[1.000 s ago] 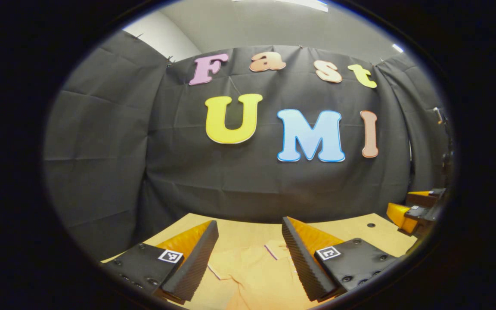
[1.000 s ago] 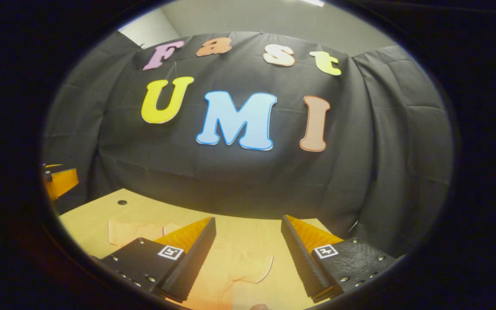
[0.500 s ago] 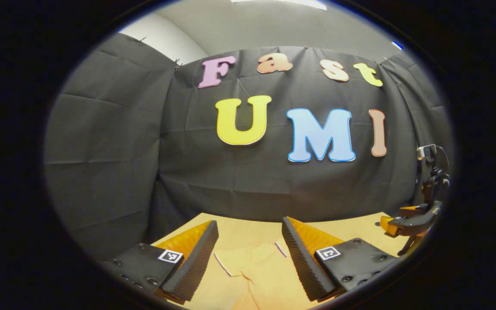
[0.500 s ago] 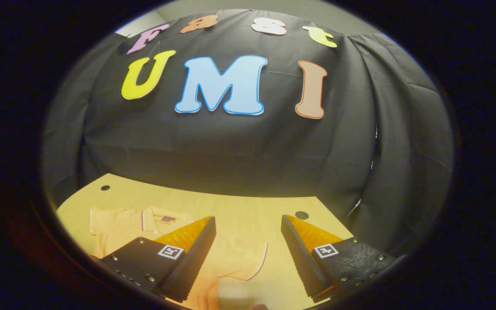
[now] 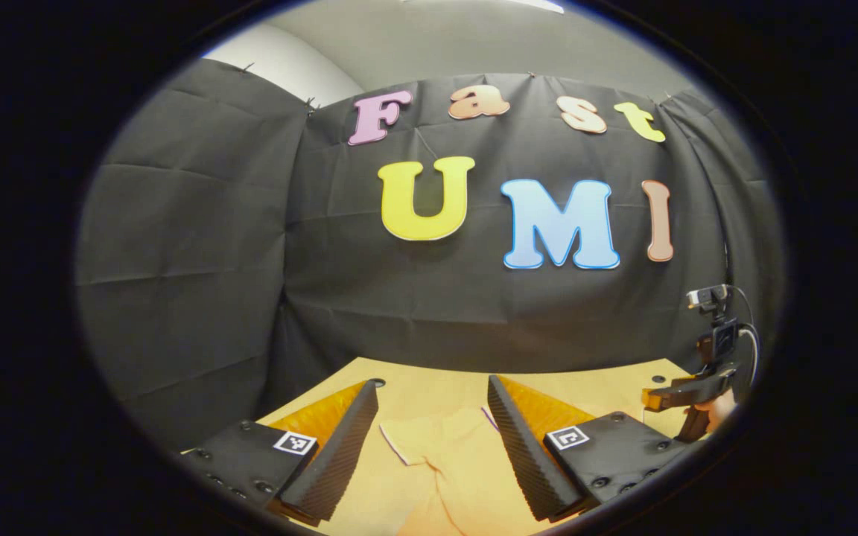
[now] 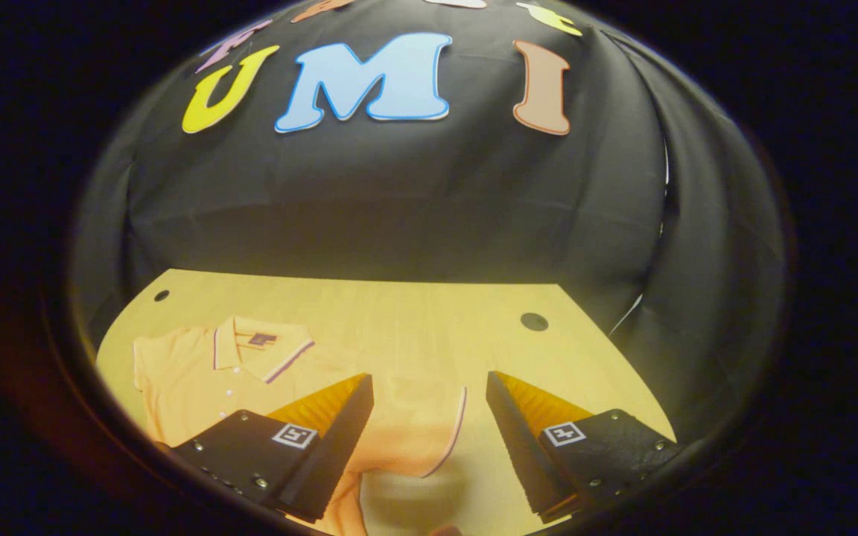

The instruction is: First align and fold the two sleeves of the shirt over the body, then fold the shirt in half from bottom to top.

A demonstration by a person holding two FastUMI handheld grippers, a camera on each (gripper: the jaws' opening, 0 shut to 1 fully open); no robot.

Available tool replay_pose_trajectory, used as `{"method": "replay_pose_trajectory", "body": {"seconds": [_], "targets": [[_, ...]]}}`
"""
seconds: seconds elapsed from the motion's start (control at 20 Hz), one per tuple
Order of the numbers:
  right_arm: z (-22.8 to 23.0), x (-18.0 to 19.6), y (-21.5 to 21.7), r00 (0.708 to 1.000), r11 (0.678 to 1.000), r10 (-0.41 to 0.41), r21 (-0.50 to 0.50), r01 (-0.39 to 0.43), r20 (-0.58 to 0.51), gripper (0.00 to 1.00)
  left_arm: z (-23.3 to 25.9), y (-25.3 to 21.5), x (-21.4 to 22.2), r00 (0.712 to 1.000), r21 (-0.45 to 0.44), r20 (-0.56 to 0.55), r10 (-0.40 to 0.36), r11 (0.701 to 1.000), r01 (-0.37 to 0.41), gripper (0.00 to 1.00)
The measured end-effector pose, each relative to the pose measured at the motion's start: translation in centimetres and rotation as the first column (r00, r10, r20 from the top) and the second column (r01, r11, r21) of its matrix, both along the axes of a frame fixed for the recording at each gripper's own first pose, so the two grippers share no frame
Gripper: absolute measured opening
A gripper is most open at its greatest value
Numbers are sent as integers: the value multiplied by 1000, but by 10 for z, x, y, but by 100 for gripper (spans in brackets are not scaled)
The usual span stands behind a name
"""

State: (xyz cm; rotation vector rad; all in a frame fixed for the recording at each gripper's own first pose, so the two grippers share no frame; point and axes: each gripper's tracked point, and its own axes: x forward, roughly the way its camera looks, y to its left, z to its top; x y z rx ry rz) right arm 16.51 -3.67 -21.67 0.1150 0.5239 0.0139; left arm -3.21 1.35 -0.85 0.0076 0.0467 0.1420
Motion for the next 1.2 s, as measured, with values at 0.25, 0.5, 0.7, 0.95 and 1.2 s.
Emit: {"method": "replay_pose_trajectory", "body": {"seconds": [0.25, 0.5, 0.7, 0.95, 1.2], "targets": [[-47, 13, -3, 993, 999, -30, 32, 34, -117, 95, -10, 13, -9, 999, -28, -24, 35, 999, -35, 99], [-86, 18, -2, 973, 998, -37, 46, 49, -226, 95, -21, 18, -17, 998, -35, -44, 55, 998, -56, 94], [-103, 22, 2, 961, 994, -37, 90, 64, -275, 95, -26, 19, -17, 997, -41, -47, 62, 997, -64, 94], [-109, 24, -2, 957, 994, -43, 83, 70, -288, 82, -28, 17, -12, 997, -46, -41, 60, 997, -62, 94], [-108, 23, 2, 955, 995, -19, 90, 47, -297, 26, -31, 15, -9, 998, -54, -39, 52, 997, -54, 94]]}}
